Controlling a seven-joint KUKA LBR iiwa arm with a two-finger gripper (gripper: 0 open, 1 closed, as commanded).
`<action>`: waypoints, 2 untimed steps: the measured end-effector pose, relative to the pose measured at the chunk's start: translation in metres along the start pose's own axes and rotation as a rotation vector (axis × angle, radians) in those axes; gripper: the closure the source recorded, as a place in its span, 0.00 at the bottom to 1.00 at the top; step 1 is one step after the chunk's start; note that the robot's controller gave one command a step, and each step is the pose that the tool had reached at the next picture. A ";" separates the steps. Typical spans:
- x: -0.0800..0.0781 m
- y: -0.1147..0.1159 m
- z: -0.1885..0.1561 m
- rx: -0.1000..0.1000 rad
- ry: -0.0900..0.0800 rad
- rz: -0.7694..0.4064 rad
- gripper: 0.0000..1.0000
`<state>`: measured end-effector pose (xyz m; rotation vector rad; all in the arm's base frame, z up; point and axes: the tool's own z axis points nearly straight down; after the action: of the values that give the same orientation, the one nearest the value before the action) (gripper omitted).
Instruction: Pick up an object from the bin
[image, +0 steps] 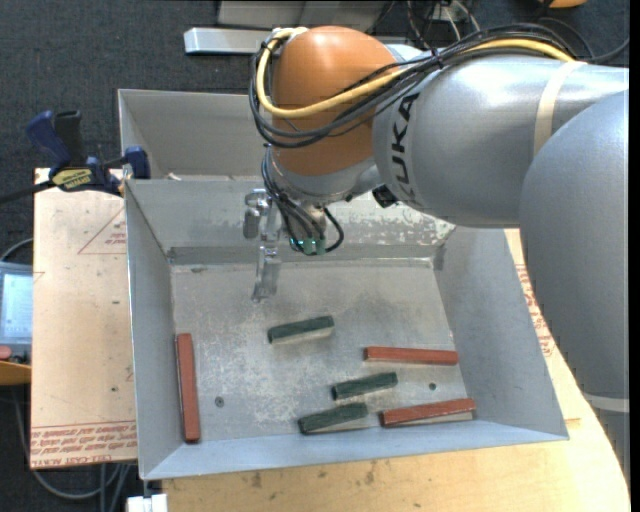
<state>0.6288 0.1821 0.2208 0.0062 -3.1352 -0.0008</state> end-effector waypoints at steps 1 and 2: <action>0.042 -0.074 0.156 0.002 0.000 -0.068 0.00; 0.044 -0.085 0.119 0.000 -0.011 -0.078 0.00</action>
Offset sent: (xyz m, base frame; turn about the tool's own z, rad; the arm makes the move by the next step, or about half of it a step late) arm -0.0412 -0.0719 -0.1508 -0.0711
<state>0.5840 0.0973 0.1019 0.1297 -3.1432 -0.0013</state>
